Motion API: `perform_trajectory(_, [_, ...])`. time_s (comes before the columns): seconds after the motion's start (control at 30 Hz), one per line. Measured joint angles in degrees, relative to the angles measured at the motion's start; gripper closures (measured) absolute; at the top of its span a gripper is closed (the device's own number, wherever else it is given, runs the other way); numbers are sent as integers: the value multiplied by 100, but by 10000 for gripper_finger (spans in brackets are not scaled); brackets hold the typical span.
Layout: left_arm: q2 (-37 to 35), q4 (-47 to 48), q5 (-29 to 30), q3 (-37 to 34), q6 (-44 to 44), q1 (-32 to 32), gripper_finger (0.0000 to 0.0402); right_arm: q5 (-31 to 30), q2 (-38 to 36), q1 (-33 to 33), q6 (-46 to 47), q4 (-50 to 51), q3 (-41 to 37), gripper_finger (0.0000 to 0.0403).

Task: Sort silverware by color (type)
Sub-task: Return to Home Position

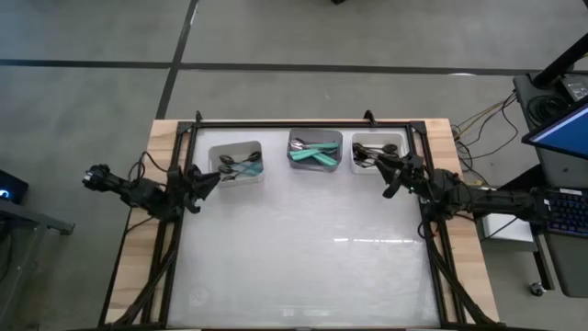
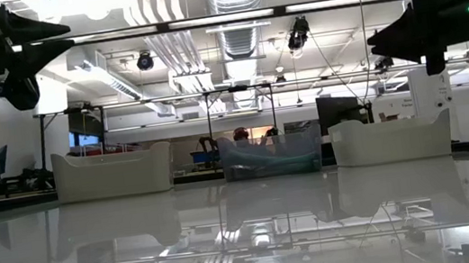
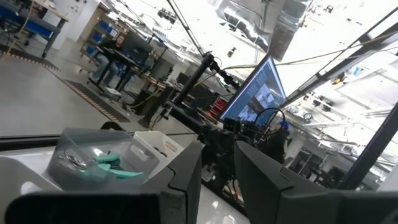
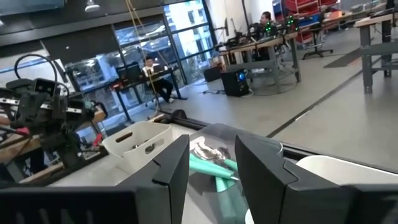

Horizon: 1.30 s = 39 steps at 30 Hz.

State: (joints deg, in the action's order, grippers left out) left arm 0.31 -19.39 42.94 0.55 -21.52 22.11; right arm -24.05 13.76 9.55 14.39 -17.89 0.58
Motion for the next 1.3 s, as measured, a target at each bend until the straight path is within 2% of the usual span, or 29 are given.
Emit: perform_trajectory(1.3, [121, 16, -2, 55, -2, 0, 322, 0, 66, -1, 0, 7, 0, 282])
